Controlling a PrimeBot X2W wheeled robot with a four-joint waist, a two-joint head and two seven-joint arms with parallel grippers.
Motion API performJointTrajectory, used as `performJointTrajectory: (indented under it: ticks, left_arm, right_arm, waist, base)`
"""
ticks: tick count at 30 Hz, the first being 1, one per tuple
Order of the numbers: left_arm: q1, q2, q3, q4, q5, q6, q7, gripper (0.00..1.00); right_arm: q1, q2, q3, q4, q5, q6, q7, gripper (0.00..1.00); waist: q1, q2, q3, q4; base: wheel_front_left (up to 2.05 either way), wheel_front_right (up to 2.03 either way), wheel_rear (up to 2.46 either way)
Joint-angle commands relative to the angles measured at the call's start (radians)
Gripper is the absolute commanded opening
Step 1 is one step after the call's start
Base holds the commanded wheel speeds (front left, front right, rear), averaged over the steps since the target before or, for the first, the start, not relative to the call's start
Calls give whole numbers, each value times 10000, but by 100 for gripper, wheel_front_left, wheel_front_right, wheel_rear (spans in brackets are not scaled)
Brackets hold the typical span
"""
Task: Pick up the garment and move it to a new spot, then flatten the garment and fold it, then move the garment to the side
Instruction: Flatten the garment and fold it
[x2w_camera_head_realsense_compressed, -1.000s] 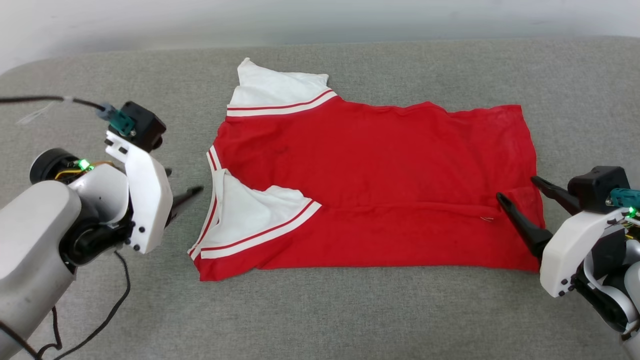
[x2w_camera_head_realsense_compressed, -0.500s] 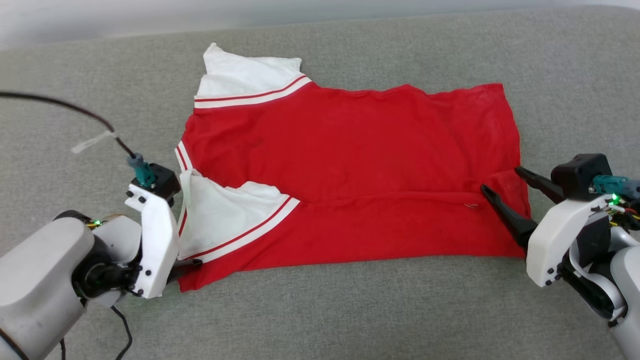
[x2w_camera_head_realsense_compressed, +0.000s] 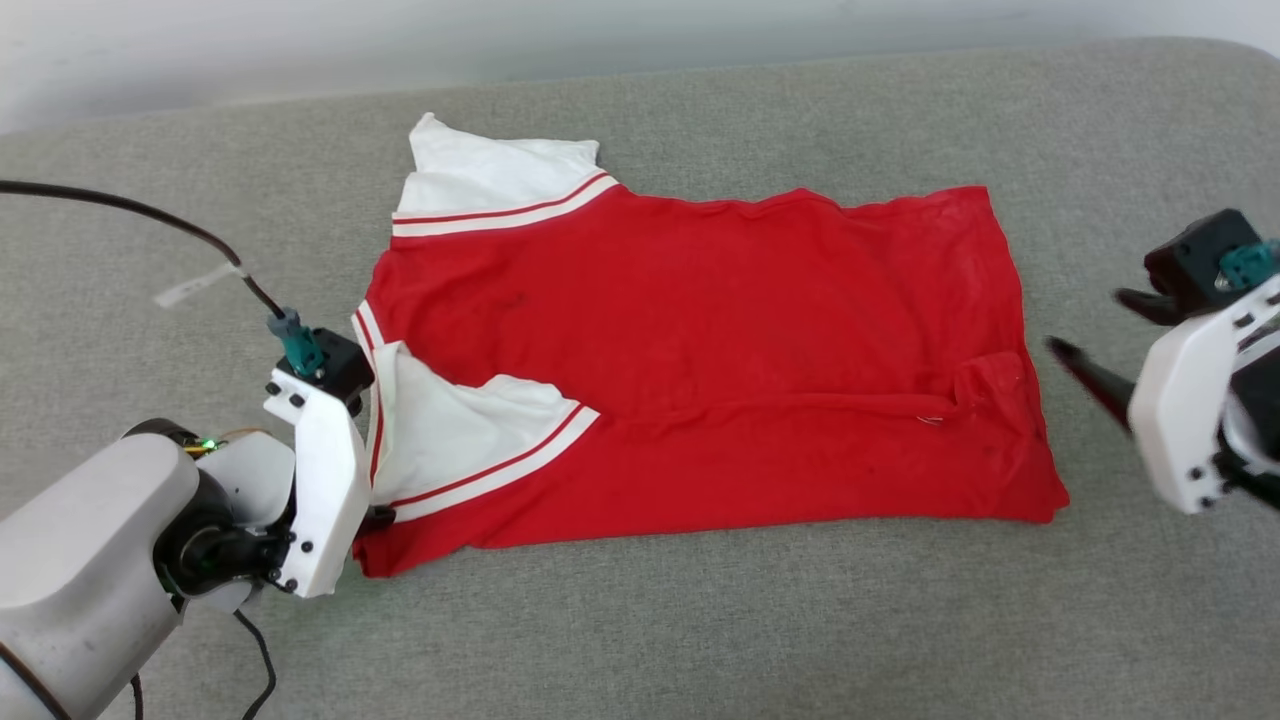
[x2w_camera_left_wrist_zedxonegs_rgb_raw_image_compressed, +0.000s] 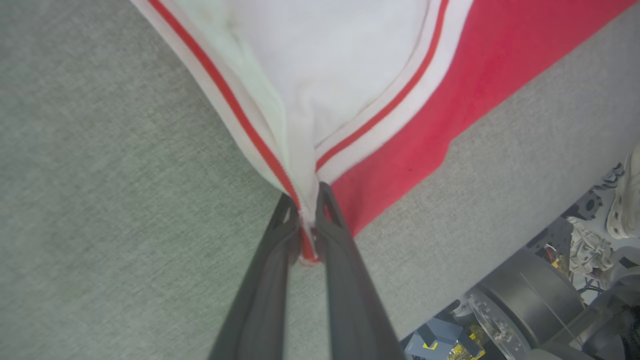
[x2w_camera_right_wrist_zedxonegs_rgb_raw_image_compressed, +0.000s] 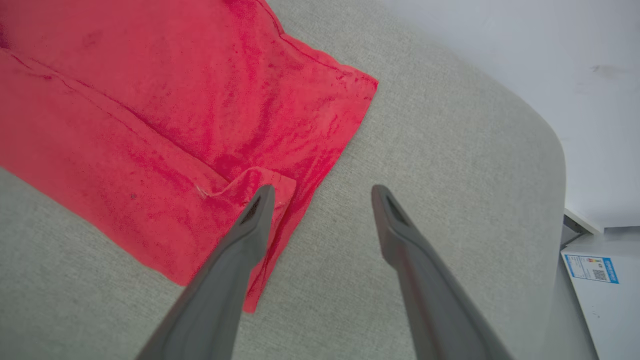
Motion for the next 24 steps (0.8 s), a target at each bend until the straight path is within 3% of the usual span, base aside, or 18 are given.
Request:
performJointTrajectory:
  ticks: [1, 5, 9, 17, 23, 24]
  left_arm:
    - [-125, 22, 67, -67, -64, -28, -89, 0]
    - [-260, 83, 80, -338, -80, -32, -199, 0]
    - [-408, 146, 78, -561, -15, -37, -291, 0]
    - [-545, 89, -46, -763, 142, -42, -452, 0]
    - [-462, 47, -153, -743, 162, -43, -595, 0]
    - [-404, 74, -167, -717, 134, -43, -625, 0]
  right_arm:
    - [-266, -326, 333, -40, 138, -7, 558, 100]
    - [-678, -909, 1190, -9, 1159, -9, 2452, 100]
    - [-795, -753, 1403, 523, 1966, -7, 3365, 100]
    - [-408, 314, 1394, 2297, 2310, -7, 3164, 100]
    - [330, 1109, 2122, 3090, 2517, 10, 2706, 100]
    - [246, 1116, 2092, 3103, 2546, 10, 2493, 49]
  waist:
    - [0, 0, -36, 49]
    - [0, 0, 20, 159]
    - [0, 0, 225, 294]
    - [0, 0, 588, 614]
    - [0, 0, 656, 692]
    - [0, 0, 617, 666]
  base:
    - [0, 0, 0]
    - [0, 0, 0]
    - [0, 0, 0]
    - [0, 0, 0]
    - [0, 0, 0]
    - [0, 0, 0]
